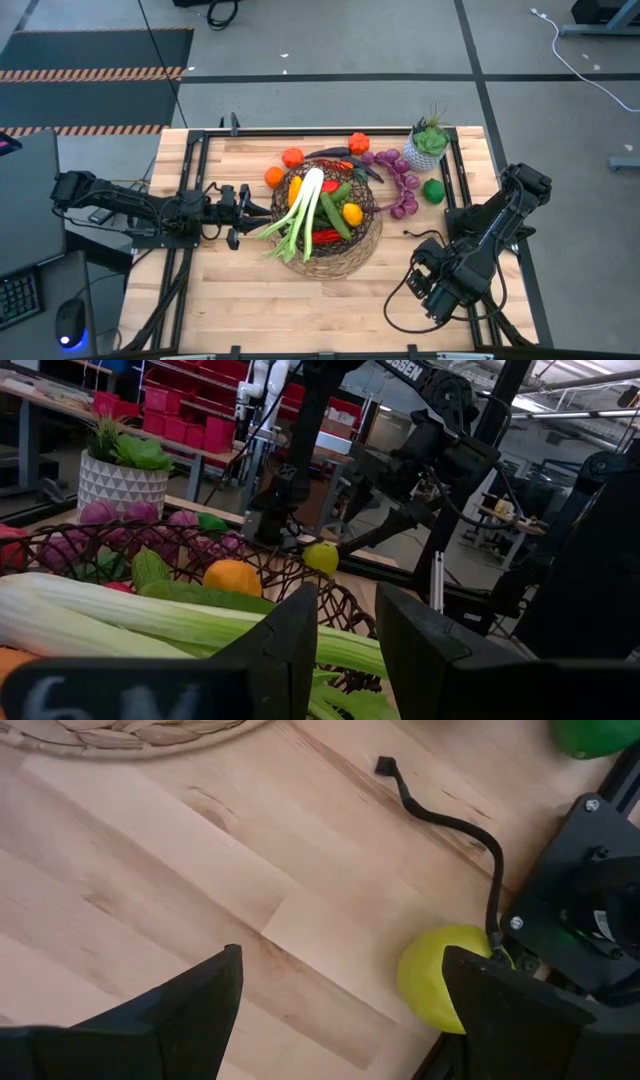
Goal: Build produce basket
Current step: Put the green guava into the black basket
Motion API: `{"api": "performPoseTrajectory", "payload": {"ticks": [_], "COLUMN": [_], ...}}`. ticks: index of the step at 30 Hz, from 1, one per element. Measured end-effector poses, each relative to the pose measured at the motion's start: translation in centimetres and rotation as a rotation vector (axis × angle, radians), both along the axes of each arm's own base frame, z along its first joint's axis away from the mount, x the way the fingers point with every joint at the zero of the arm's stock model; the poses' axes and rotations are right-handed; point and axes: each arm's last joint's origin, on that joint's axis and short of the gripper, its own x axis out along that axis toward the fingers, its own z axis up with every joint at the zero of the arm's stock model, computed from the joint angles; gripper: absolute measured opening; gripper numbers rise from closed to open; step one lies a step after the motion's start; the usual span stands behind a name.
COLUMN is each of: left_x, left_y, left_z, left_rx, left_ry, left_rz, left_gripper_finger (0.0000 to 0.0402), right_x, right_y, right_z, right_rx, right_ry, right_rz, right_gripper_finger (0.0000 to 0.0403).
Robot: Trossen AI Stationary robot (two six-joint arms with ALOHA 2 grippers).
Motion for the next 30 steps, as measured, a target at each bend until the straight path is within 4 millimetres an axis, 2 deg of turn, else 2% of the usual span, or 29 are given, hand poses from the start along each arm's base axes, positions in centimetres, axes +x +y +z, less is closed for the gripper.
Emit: {"api": "performPoseTrajectory", "payload": {"ticks": [21,30], "left_x": [0.0,0.0], "left_y": [0.0,0.0], "left_z": [0.0,0.0], "left_rx": [-0.018,-0.033], "left_ry": [0.001,0.002], "left_rz": [-0.001,-0.002], "left_gripper_finger": [0.0107,0.0107], "right_x": [-0.9,-1.9], "right_y": [0.8,2.2], "right_z": [0.0,-1.4], "right_rx": [0.021,-0.021], "right_ry": [0.000,0.050], "right_rz": [-0.026,-0.125], "right_gripper_finger": [0.0347,0.0347]}}
